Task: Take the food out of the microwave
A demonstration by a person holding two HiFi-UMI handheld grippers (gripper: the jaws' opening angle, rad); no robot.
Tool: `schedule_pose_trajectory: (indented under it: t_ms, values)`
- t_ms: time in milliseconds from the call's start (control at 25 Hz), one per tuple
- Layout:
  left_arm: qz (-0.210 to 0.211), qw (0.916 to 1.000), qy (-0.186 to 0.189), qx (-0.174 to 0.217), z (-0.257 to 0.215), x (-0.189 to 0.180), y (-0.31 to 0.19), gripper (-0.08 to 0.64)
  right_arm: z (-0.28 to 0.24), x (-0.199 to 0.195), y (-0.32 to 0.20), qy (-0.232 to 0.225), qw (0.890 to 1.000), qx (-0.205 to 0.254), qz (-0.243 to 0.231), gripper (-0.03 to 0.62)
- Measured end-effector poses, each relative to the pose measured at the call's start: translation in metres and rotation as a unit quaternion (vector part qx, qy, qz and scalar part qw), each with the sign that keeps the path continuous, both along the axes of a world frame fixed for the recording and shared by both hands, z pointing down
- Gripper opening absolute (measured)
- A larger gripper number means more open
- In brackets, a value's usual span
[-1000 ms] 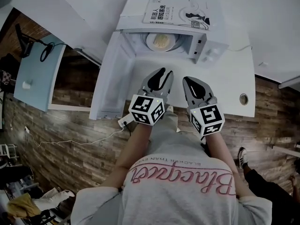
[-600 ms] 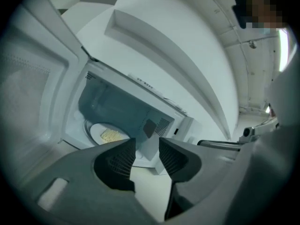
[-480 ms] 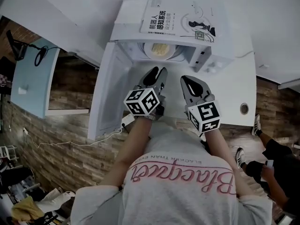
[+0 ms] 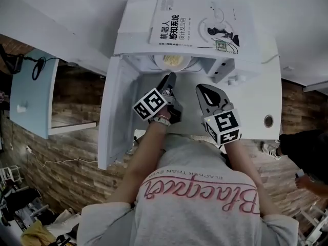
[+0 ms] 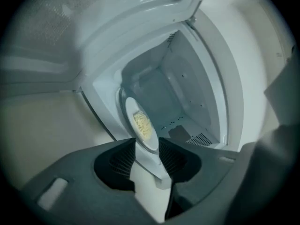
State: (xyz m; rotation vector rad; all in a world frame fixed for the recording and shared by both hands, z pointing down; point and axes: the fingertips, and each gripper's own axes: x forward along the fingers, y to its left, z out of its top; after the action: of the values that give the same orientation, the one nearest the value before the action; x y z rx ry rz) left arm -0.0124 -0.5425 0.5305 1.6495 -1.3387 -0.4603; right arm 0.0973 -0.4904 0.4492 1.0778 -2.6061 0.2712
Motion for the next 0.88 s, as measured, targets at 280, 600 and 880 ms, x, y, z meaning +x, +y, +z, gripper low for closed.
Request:
schedule_pose_trajectory:
  t_ms: [280, 600, 880]
  values:
    - [-0.031, 0.9976, 0.043, -0.044, 0.017, -0.006, -0.019, 0.16, 0.01, -0.002, -0.012, 0.008, 1.0, -0.016, 0.004, 0.009]
    - [-0.058, 0.9904, 0.046, -0.117, 0.028, -0.011, -0.027, 0.16, 0.022, -0.013, -0.013, 0.024, 0.999, -0.026, -0.014, 0.009]
    - [-0.055, 0.9859, 0.077, -0.138, 0.023, -0.012, -0.023, 0.096, 0.025, -0.017, -0.013, 0.029, 0.999, -0.035, -0.019, 0.009]
